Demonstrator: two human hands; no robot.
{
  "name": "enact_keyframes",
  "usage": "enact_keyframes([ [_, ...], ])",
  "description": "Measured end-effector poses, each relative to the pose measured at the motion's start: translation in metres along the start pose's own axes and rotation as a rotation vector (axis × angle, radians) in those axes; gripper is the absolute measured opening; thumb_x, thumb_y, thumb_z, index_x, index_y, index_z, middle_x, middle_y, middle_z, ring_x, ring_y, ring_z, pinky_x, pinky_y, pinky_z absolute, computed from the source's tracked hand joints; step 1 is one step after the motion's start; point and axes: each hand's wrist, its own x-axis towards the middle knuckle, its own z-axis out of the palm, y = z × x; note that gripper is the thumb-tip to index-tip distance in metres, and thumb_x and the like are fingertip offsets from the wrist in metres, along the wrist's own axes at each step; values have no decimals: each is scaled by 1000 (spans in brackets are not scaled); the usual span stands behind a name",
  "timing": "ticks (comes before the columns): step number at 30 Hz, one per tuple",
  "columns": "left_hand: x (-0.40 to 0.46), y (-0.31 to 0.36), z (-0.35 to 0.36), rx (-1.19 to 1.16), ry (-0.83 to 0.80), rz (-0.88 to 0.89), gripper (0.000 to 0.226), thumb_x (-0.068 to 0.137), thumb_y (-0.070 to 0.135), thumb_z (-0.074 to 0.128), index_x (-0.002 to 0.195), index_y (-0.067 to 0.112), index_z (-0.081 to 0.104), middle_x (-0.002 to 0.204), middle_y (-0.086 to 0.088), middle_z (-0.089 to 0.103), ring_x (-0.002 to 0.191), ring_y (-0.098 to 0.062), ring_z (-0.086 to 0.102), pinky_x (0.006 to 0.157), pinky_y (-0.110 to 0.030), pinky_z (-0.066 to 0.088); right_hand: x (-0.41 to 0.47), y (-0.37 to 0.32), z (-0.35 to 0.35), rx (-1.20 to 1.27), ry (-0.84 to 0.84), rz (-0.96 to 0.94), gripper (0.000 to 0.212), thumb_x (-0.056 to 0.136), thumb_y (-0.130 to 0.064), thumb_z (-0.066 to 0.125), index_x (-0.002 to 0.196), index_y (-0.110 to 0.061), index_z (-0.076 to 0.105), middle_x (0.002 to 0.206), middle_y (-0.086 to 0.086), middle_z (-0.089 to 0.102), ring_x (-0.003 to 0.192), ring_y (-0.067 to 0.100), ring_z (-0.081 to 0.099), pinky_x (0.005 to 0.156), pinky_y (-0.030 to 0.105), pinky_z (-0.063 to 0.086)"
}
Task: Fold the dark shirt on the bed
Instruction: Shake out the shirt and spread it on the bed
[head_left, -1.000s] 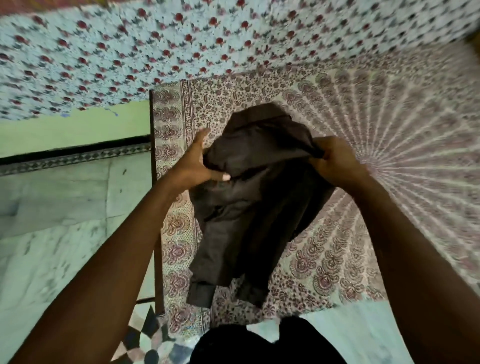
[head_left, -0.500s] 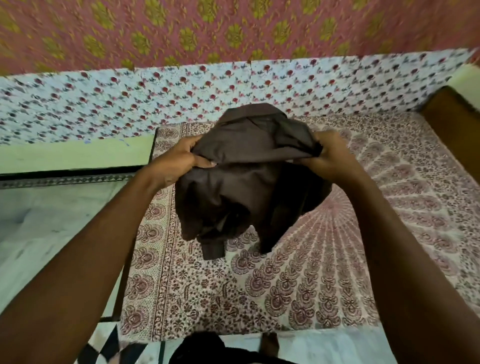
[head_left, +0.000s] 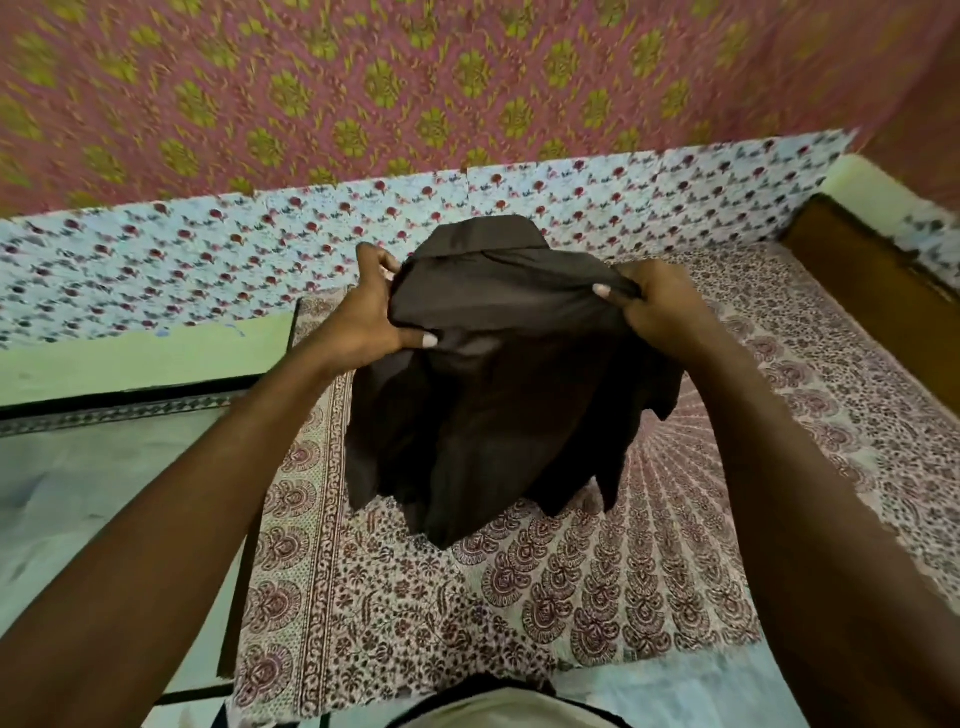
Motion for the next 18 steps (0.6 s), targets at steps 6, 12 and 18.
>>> enact_keyframes([
  [6,-2,1,1,284,-10,-164,42,85,51,72,78,11,65,63,-5,58,61,-21,54,55,-30,32,-15,-3,0,-166,49,60,25,99,-29,55,76,-19,48,65,3,46,70,35,56,59,33,34],
  [12,-14,-35,-2,67,124,-76,39,91,33,71,53,33,67,46,15,55,54,-11,48,58,-29,31,-41,-10,-21,-241,-314,150,60,49,-53,95,82,-12,68,79,2,64,75,19,59,58,29,38],
  [18,-28,-44,-10,86,-296,31,18,76,19,86,89,22,74,77,20,73,70,6,66,68,-23,49,-60,7,-18,-147,-99,224,15,79,-8,79,88,-10,67,84,8,59,85,30,59,57,27,35],
])
